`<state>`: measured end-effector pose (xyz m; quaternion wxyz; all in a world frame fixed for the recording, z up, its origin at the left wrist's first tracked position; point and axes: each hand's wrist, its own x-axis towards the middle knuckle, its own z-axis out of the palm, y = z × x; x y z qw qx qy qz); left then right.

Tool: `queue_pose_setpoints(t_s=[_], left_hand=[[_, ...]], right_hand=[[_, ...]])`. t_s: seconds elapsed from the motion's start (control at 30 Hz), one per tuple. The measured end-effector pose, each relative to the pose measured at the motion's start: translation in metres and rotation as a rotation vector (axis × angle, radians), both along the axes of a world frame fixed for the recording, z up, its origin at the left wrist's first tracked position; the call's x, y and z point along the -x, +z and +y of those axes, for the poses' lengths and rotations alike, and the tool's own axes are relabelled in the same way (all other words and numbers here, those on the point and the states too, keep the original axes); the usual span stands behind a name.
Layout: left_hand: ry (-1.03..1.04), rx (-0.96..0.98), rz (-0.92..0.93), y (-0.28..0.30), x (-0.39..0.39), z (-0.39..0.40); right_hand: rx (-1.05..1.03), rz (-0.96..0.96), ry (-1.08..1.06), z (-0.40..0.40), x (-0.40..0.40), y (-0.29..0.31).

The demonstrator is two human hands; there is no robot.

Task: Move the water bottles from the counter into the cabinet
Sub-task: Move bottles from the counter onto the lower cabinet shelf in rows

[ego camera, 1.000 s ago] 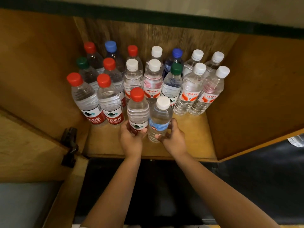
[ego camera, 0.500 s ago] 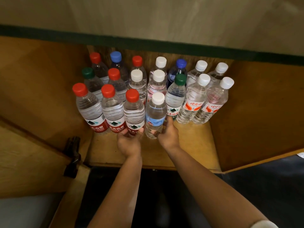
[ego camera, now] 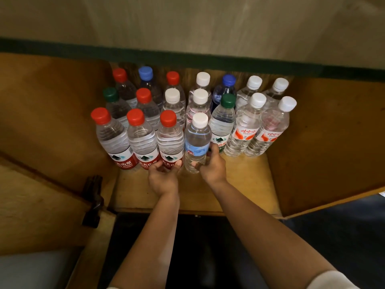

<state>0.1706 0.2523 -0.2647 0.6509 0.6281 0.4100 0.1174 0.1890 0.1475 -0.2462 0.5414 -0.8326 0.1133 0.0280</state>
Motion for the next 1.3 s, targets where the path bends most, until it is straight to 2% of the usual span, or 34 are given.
queue_pose_setpoints(t_s=[0.17,0.37,0.53,0.63,0.83,1.03,1.2,1.3], left_hand=[[-0.052,0.017,-0.029,0.005,0.003,0.0],[-0.187,0.099,-0.041,0.016,0.02,0.0],[-0.248,0.088,0.092,0.017,0.048,-0.015],[-0.39,0.091,0.145,0.02,0.067,-0.037],[-0.793,-0.032,0.192,0.031,0.1,-0.098],[-1.112,-0.054,0.257,0.026,0.129,-0.184],[-1.379,-0.073,0.292,0.023,0.141,-0.257],[-1.451,-0.124,0.256,0.024,0.133,-0.298]], right_hand=[[-0.05,0.061,0.03,-0.003,-0.002,-0.003],[-0.11,0.084,0.173,-0.018,0.012,-0.008],[-0.139,0.197,0.255,-0.053,0.045,-0.009],[-0.151,0.262,0.32,-0.089,0.073,-0.006],[-0.198,0.345,0.608,-0.188,0.129,0.012],[-0.158,0.298,0.509,-0.297,0.165,0.011],[-0.136,0.234,0.276,-0.382,0.181,0.005],[-0.12,0.201,0.106,-0.427,0.182,0.005]])
